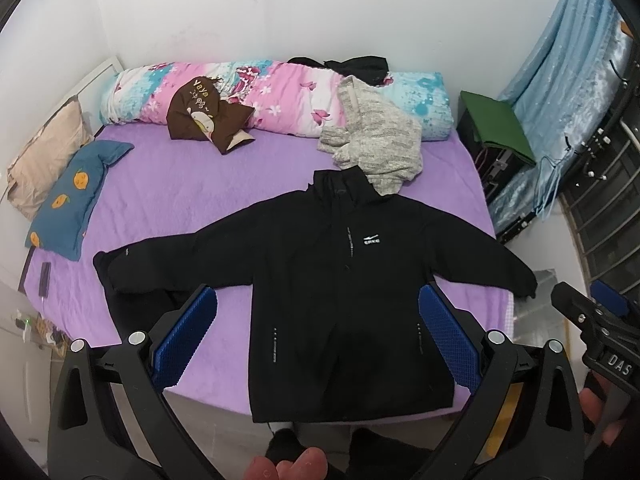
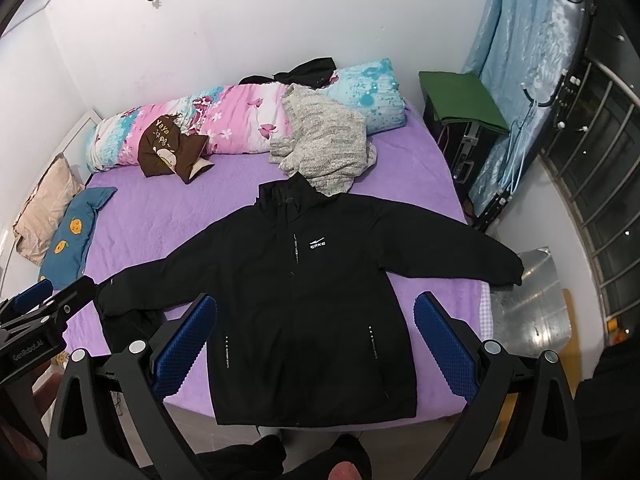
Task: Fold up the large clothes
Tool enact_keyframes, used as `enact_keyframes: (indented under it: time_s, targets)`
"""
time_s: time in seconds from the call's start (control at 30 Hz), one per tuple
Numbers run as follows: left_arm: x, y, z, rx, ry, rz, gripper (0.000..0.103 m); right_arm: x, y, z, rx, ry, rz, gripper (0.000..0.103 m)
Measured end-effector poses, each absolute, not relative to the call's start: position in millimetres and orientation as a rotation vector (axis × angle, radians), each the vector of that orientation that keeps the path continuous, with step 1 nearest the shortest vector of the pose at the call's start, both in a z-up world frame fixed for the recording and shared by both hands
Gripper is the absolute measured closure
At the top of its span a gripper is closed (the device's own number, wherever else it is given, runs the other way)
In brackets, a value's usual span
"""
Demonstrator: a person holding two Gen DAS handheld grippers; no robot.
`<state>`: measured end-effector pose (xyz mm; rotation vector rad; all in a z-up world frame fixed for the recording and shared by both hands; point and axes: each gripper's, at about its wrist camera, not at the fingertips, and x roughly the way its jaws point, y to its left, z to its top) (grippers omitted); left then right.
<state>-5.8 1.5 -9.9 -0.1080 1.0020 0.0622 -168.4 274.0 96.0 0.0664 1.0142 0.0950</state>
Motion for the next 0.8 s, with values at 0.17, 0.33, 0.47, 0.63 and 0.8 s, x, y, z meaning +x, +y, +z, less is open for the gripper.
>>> enact_keyframes:
  time_s: [0.17,0.33,0.47,0.63,0.8]
  targets:
    - [-3,3,-11,-0.108,1.008,0.061,0.006,-168,275,96,0.072,1.014,0.096,0.006]
    - [0,6,-13,-0.112,1.014,0.062,0.006,-164,273,94,0.073,1.022,0.100,0.006]
    - [3,7,-18,-0.123,1.026,0.054,0.006,-158,269,89,0.079,1.029,0.100,0.006]
    - [11,0,-29,-0.123,1.024,0.063,0.006,-145,239,74,0.147,1.041,0.056,0.006]
    - [25,-10,-58,-0.108,1.044,0.107,0.006,-127,194,49,0.181,1.035,-0.038,0.006]
